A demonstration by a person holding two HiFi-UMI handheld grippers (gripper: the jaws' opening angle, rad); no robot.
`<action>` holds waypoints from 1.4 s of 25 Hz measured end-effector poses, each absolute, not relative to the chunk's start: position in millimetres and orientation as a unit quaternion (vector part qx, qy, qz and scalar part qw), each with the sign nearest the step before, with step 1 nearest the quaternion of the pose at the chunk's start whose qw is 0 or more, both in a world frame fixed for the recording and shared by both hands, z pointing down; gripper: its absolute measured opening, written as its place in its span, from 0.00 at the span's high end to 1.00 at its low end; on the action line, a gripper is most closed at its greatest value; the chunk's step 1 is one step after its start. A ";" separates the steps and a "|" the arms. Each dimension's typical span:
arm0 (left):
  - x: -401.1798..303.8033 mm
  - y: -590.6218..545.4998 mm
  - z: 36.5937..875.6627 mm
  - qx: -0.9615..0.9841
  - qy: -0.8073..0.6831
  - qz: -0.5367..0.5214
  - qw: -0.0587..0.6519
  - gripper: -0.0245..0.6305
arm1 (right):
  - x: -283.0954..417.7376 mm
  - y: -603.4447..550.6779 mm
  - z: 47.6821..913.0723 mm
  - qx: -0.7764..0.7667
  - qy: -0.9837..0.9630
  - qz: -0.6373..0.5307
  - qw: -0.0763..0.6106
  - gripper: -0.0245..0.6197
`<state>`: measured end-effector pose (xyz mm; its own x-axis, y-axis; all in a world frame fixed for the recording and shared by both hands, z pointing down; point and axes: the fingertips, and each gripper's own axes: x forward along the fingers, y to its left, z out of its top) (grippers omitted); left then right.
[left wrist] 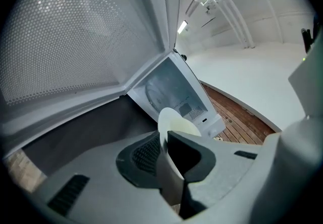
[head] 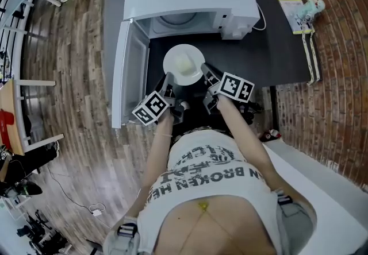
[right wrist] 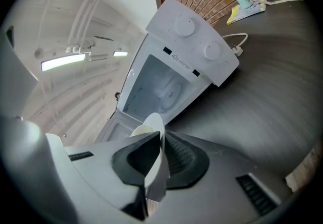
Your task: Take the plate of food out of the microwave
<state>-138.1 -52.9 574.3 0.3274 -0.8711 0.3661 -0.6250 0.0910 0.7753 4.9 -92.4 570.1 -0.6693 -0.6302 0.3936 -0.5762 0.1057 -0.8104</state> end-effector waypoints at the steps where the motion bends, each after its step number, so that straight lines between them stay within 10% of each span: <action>1: -139.3 -51.0 576.0 0.664 -0.561 -0.127 0.478 0.88 | 4.1 -89.0 571.4 -0.411 0.740 -0.532 0.028 0.92; 35: -95.1 -28.6 573.5 0.651 -0.570 -0.134 0.483 0.88 | 48.3 -68.7 570.1 -0.389 0.742 -0.545 0.019 0.92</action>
